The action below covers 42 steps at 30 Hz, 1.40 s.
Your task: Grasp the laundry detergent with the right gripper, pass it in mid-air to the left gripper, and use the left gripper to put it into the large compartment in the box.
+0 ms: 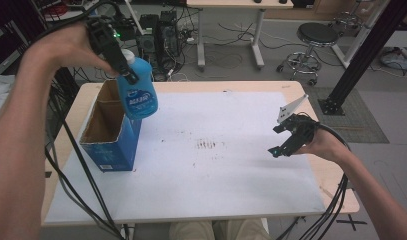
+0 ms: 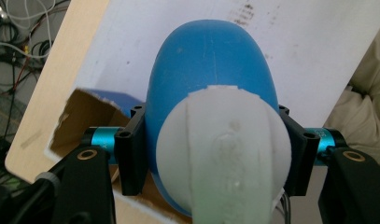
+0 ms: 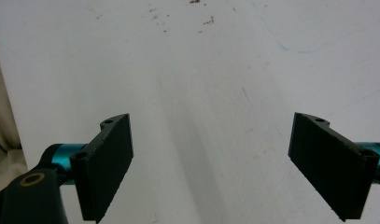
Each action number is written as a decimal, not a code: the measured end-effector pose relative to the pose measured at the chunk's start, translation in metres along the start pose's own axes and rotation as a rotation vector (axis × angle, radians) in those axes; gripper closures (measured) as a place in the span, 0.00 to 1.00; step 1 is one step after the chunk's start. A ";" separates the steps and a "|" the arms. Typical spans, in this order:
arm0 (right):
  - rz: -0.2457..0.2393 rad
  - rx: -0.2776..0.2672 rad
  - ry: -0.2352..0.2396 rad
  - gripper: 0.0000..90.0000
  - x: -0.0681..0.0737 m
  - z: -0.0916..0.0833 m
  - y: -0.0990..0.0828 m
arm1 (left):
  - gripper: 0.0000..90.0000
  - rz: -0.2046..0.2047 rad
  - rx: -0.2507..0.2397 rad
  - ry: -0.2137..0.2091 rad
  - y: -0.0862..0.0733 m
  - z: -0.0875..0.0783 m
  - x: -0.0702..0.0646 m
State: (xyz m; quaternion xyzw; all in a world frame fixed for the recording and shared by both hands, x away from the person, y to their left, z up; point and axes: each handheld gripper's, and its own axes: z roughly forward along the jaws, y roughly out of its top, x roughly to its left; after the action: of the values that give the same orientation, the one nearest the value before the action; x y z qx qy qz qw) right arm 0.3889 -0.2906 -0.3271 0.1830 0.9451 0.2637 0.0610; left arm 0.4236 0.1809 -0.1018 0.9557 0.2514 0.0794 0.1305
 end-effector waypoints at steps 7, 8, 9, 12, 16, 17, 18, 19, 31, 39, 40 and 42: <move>0.014 0.025 -0.005 0.15 -0.003 0.003 -0.006 | 0.43 -0.043 0.010 0.026 -0.025 -0.011 0.014; 0.014 0.026 -0.006 0.15 -0.003 0.003 -0.006 | 0.43 -0.050 0.008 0.027 -0.028 -0.012 0.015; 0.014 0.028 -0.006 0.15 -0.003 0.004 -0.007 | 0.43 -0.056 0.012 0.031 -0.031 -0.012 0.016; 0.019 0.030 -0.013 0.15 -0.003 0.006 -0.008 | 0.43 -0.065 0.029 0.041 -0.039 -0.013 0.019; 0.022 0.035 -0.009 0.15 -0.003 0.010 -0.011 | 0.43 -0.092 0.035 0.043 -0.051 -0.012 0.024; 0.024 0.039 -0.009 0.15 -0.003 0.011 -0.011 | 0.43 -0.096 0.038 0.046 -0.053 -0.011 0.025; 0.028 0.041 -0.009 0.15 -0.003 0.012 -0.012 | 0.43 -0.101 0.039 0.048 -0.054 -0.010 0.025; 0.030 0.042 -0.011 0.15 -0.003 0.013 -0.013 | 0.43 -0.102 0.046 0.050 -0.056 -0.010 0.026; 0.038 0.043 -0.009 0.15 -0.002 0.018 -0.020 | 0.43 -0.112 0.061 0.046 -0.068 0.008 0.030; 0.040 0.052 -0.006 0.15 0.000 0.023 -0.021 | 0.43 -0.122 0.102 0.028 -0.076 0.032 0.033; 0.038 0.053 -0.006 0.15 0.000 0.023 -0.021 | 0.43 -0.118 0.108 0.025 -0.078 0.037 0.033; 0.034 0.056 -0.005 0.15 0.001 0.025 -0.021 | 0.43 -0.122 0.109 0.019 -0.080 0.044 0.033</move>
State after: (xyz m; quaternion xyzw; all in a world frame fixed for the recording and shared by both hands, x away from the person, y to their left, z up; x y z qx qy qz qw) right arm 0.3872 -0.2948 -0.3592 0.2014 0.9487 0.2377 0.0538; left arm 0.4250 0.2553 -0.1643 0.9435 0.3144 0.0665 0.0805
